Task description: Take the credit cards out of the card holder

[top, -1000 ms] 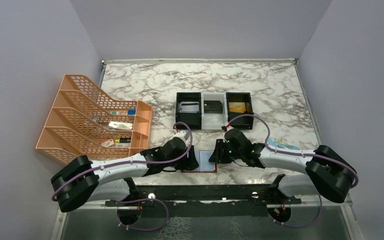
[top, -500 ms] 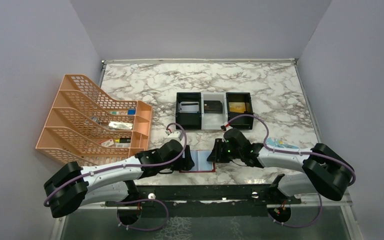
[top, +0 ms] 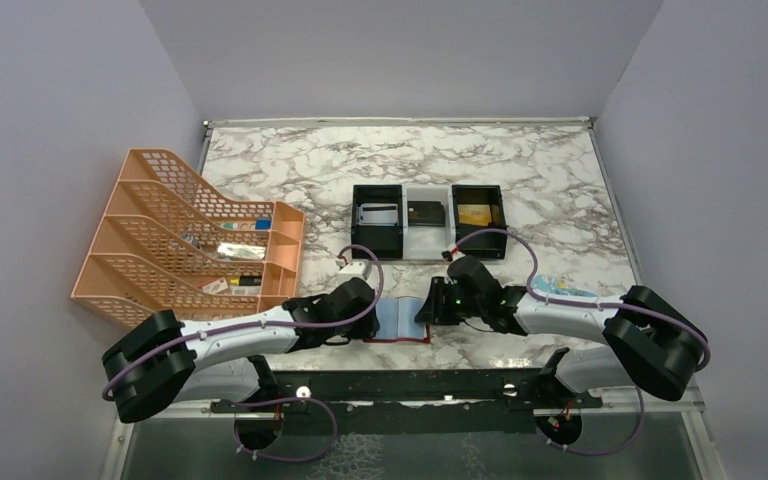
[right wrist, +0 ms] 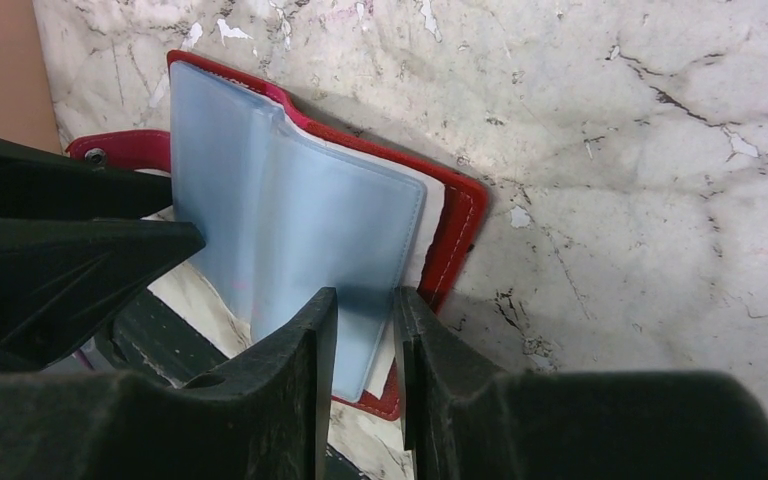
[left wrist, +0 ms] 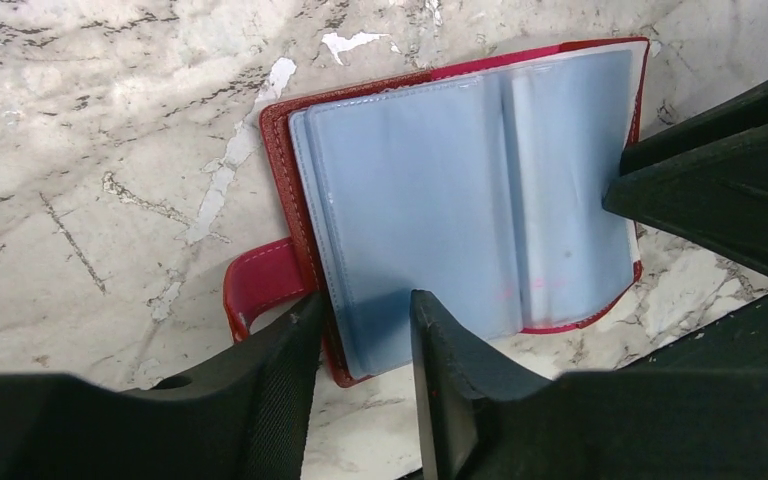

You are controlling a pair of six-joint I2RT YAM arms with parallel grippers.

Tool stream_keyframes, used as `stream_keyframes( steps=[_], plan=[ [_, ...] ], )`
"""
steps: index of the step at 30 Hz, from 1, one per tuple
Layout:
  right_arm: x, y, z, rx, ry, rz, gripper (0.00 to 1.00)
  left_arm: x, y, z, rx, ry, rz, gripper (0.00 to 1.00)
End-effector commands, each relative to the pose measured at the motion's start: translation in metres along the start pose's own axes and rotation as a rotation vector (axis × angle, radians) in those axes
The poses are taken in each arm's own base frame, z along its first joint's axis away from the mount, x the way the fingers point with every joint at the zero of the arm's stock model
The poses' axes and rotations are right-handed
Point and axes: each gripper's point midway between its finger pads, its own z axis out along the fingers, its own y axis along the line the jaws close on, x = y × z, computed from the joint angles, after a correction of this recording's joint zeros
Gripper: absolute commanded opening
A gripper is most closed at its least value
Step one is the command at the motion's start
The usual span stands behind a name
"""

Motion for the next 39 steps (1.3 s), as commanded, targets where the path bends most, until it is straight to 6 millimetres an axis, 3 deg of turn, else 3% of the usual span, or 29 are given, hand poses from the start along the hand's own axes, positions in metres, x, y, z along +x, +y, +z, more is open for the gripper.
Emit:
stream_keyframes(
  steps=[1, 10, 13, 22, 29, 35, 39],
  plan=[
    [0.022, -0.015, 0.005, 0.039, 0.082, 0.011, 0.27, 0.006, -0.016, 0.003, 0.054, 0.021, 0.008, 0.38],
    [0.019, -0.008, 0.006, 0.016, 0.077, 0.018, 0.27, -0.003, -0.035, -0.007, 0.122, -0.001, 0.015, 0.27],
    [0.013, -0.011, 0.003, 0.045, 0.050, 0.020, 0.27, -0.008, -0.040, -0.011, 0.142, -0.016, -0.001, 0.38],
    [0.015, -0.004, 0.001, 0.007, 0.059, 0.021, 0.30, -0.002, -0.038, -0.004, 0.148, -0.010, -0.022, 0.42],
    [0.012, 0.010, -0.002, -0.071, 0.047, 0.026, 0.29, 0.008, -0.029, 0.007, 0.103, 0.023, -0.031, 0.26],
    [0.014, 0.040, -0.005, -0.239, 0.069, 0.012, 0.26, 0.008, -0.030, 0.008, 0.101, 0.029, -0.018, 0.21],
    [0.010, 0.046, -0.005, -0.261, 0.057, 0.020, 0.26, 0.008, -0.031, 0.008, 0.104, 0.030, -0.016, 0.20]
  ],
)
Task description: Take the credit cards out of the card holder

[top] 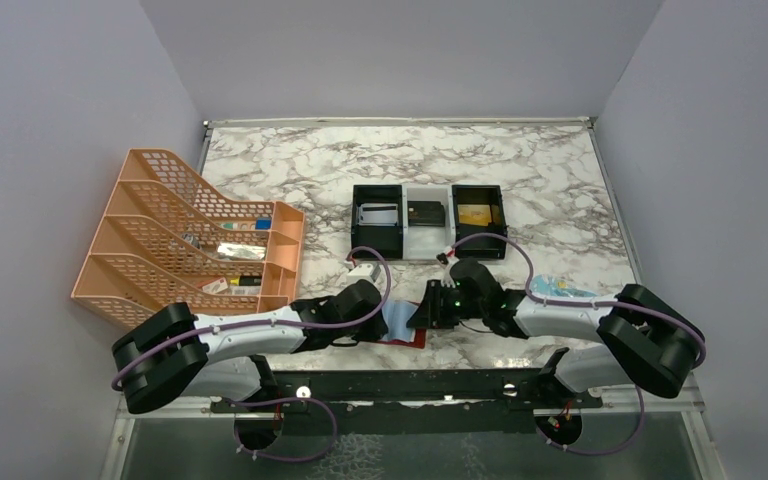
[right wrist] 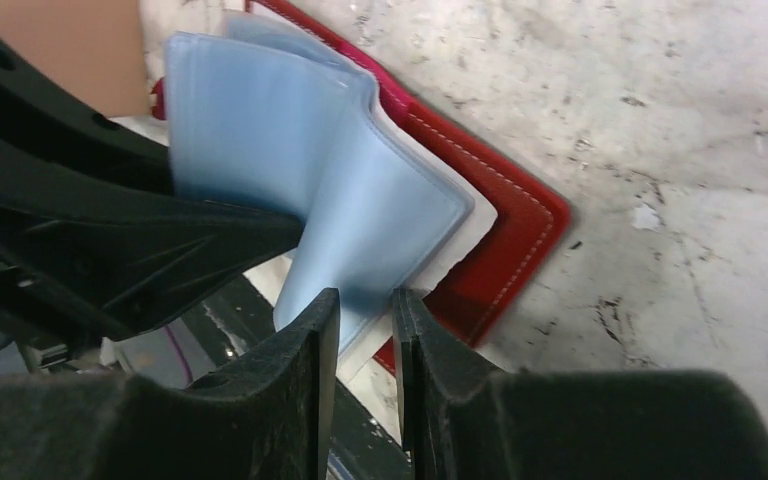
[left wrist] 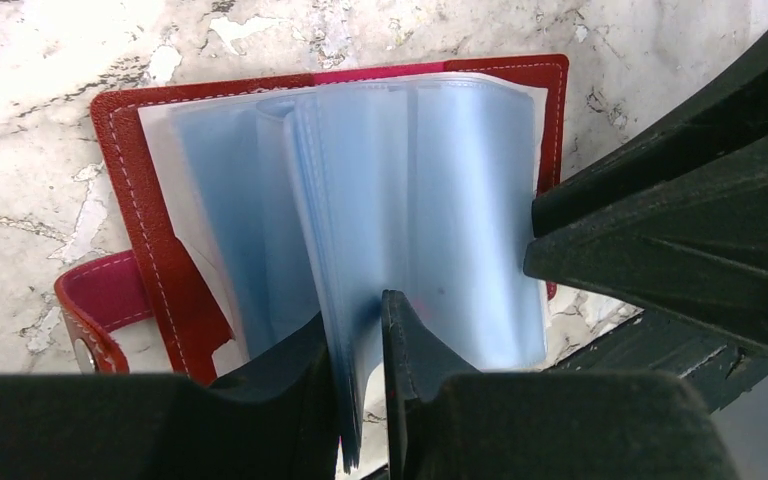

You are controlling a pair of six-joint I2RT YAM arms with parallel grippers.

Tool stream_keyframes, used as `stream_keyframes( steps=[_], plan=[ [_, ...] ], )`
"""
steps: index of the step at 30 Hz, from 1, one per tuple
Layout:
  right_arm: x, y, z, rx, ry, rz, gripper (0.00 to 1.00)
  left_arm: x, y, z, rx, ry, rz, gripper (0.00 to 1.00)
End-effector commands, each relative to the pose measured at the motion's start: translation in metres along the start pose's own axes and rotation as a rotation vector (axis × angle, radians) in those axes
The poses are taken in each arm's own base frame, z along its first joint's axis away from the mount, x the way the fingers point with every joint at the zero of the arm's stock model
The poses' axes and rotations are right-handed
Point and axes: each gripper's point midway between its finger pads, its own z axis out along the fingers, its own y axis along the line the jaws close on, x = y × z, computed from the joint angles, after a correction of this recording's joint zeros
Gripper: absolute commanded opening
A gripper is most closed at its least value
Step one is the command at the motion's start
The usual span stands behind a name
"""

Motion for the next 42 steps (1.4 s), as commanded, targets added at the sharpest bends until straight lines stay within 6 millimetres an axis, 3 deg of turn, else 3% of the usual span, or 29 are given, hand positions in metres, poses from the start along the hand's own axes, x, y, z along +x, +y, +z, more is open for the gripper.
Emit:
stream_keyframes(
  steps=[1, 5, 7, 9, 11, 14, 15, 19, 22, 26, 29, 32, 38, 42],
  plan=[
    [-0.004, 0.024, 0.000, -0.110, -0.006, -0.006, 0.26, 0.004, -0.007, 0.000, 0.026, 0.019, 0.008, 0.20],
    [-0.011, 0.010, 0.000, 0.004, -0.025, 0.000, 0.26, 0.002, -0.005, -0.003, 0.020, 0.010, 0.007, 0.21],
    [-0.017, -0.008, -0.005, 0.128, -0.056, 0.005, 0.28, -0.002, -0.004, -0.007, 0.004, 0.002, 0.015, 0.30],
    [-0.025, -0.025, -0.016, 0.234, -0.112, 0.003, 0.31, -0.011, -0.002, -0.015, -0.022, -0.025, 0.030, 0.42],
    [-0.039, -0.035, -0.033, 0.320, -0.186, -0.021, 0.36, -0.022, 0.000, -0.026, -0.053, -0.058, 0.051, 0.63],
    [-0.069, -0.037, -0.064, 0.423, -0.327, -0.083, 0.49, -0.046, -0.005, -0.046, -0.075, -0.123, 0.088, 0.93],
    [-0.083, -0.034, -0.077, 0.444, -0.388, -0.111, 0.54, -0.054, -0.007, -0.052, -0.082, -0.147, 0.106, 0.98],
    [-0.133, -0.016, -0.127, 0.520, -0.585, -0.258, 0.62, -0.094, -0.006, -0.084, -0.177, -0.261, 0.182, 0.99],
    [-0.167, 0.017, -0.166, 0.508, -0.726, -0.400, 0.67, -0.135, 0.011, -0.115, -0.321, -0.389, 0.215, 0.99],
    [-0.186, 0.058, -0.204, 0.425, -0.821, -0.494, 0.73, -0.187, 0.041, -0.149, -0.428, -0.497, 0.170, 0.99],
    [-0.189, 0.079, -0.222, 0.361, -0.854, -0.549, 0.90, -0.213, 0.068, -0.169, -0.469, -0.541, 0.090, 0.99],
    [-0.188, 0.091, -0.227, 0.316, -0.846, -0.577, 0.91, -0.221, 0.073, -0.178, -0.477, -0.562, 0.054, 0.99],
    [-0.190, 0.089, -0.228, 0.356, -0.822, -0.554, 0.92, -0.217, 0.066, -0.180, -0.434, -0.551, -0.007, 0.99],
    [-0.193, 0.093, -0.231, 0.356, -0.831, -0.559, 0.93, -0.220, 0.061, -0.195, -0.409, -0.595, -0.025, 0.99]
  ],
)
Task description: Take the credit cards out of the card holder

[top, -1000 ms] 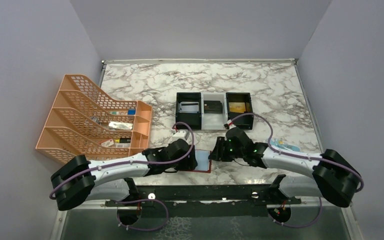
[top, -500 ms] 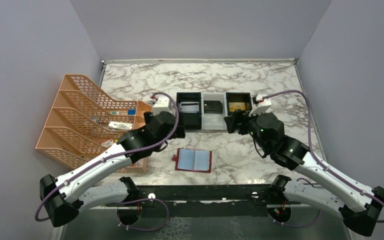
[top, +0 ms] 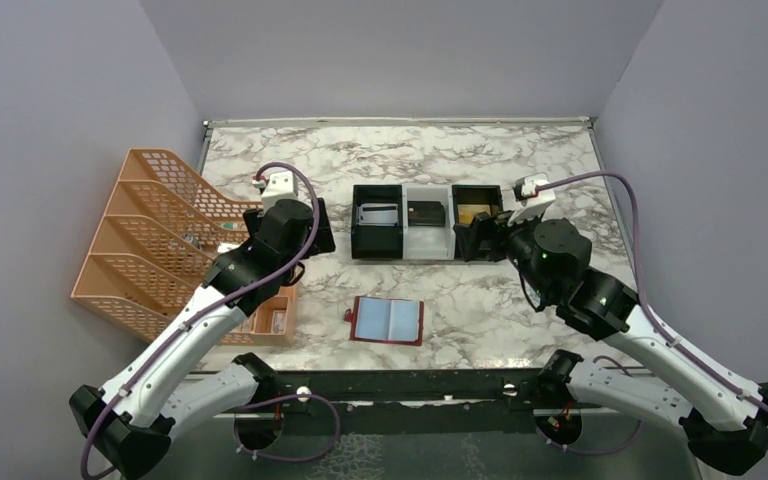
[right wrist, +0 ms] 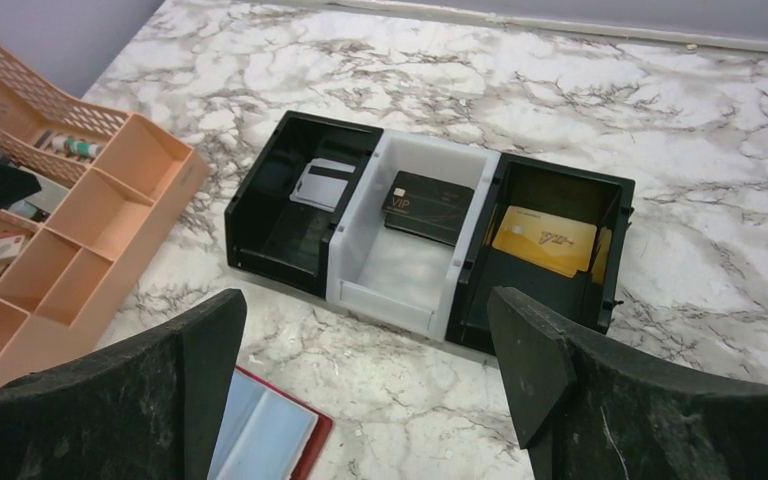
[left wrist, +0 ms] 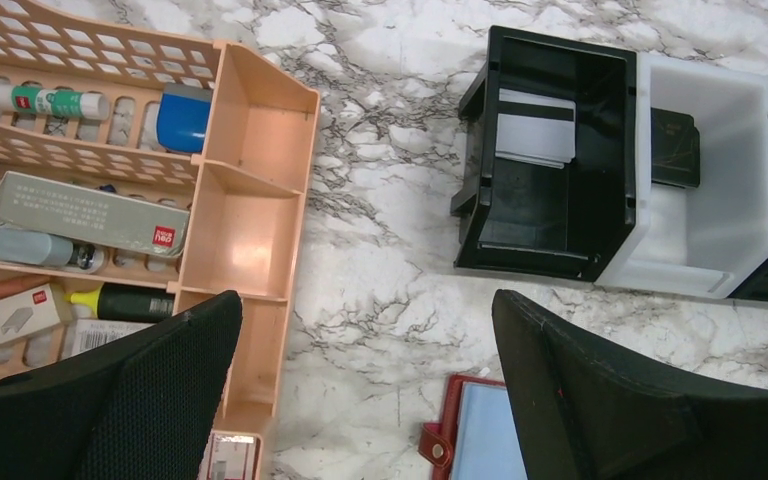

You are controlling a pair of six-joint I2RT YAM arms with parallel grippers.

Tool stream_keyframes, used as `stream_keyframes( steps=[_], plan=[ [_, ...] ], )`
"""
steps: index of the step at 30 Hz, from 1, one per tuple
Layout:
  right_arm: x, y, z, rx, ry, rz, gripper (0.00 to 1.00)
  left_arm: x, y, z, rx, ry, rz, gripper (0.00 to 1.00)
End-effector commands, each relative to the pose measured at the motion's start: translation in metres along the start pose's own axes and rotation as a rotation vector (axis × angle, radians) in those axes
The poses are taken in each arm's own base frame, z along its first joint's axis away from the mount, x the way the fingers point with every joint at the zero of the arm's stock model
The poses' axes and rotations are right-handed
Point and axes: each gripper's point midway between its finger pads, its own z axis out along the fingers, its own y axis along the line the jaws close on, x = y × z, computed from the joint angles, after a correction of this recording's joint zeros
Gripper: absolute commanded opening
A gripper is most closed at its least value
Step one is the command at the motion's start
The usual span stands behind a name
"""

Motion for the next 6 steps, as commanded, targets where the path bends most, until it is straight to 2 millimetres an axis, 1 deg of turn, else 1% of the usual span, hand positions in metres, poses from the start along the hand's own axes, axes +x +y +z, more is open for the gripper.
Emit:
stream_keyframes(
  steps=[1, 4, 6],
  plan=[
    [-0.011, -0.002, -0.003, 0.011, -0.007, -0.021, 0.93, -0.022, 0.000, -0.022, 0.042, -0.053, -0.058, 0.99],
    [-0.015, -0.001, -0.002, 0.002, -0.011, -0.045, 0.96, -0.034, 0.002, -0.031, 0.052, -0.093, -0.068, 0.99],
    [-0.018, -0.001, -0.003, -0.002, -0.022, -0.052, 0.97, -0.039, 0.005, -0.034, 0.045, -0.107, -0.063, 0.99]
  ],
)
